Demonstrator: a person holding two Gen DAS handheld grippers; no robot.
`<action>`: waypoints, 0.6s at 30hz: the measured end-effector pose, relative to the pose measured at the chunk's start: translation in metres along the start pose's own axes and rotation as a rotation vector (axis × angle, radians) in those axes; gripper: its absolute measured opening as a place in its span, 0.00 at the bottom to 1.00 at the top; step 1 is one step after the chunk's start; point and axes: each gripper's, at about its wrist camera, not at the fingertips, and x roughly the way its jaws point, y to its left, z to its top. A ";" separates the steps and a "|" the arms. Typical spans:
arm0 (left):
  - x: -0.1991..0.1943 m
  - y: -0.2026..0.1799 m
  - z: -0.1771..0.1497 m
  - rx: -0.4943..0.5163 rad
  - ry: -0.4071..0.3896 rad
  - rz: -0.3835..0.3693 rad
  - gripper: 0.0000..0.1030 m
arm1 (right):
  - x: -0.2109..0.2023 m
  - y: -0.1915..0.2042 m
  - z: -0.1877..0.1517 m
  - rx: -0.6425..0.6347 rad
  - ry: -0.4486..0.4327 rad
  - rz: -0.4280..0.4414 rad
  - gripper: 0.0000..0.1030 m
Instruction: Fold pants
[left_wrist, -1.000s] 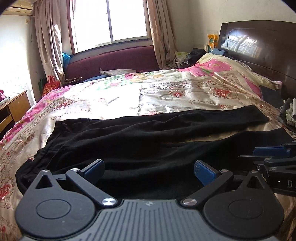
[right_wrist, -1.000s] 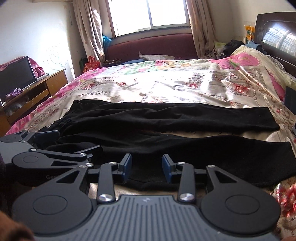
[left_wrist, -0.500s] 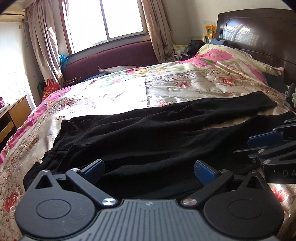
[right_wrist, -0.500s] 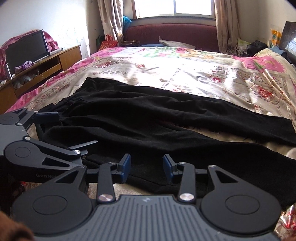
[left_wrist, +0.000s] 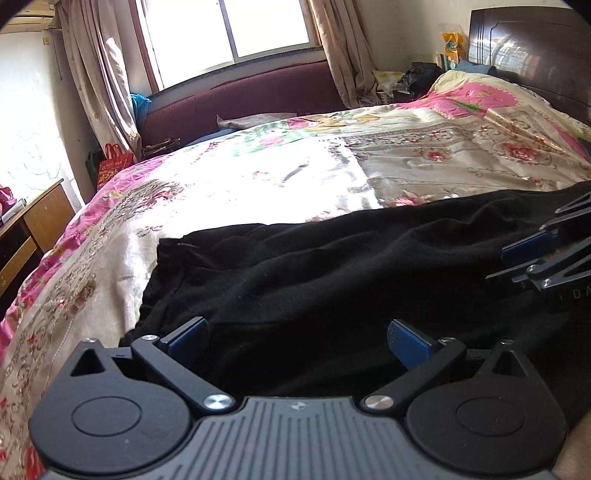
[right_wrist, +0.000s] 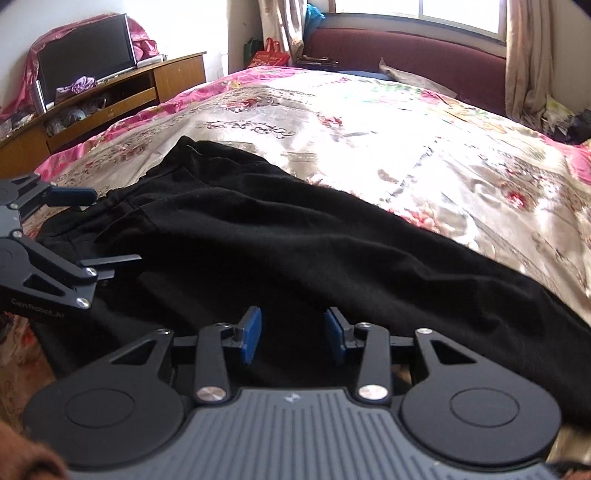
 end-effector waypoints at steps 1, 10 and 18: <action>0.010 0.010 0.006 0.001 -0.003 -0.001 1.00 | 0.012 -0.006 0.012 -0.016 0.012 0.008 0.39; 0.090 0.079 0.046 0.052 0.037 0.028 1.00 | 0.094 -0.039 0.094 -0.117 0.120 0.079 0.41; 0.143 0.118 0.068 0.061 0.113 -0.016 1.00 | 0.151 -0.056 0.129 -0.129 0.198 0.113 0.41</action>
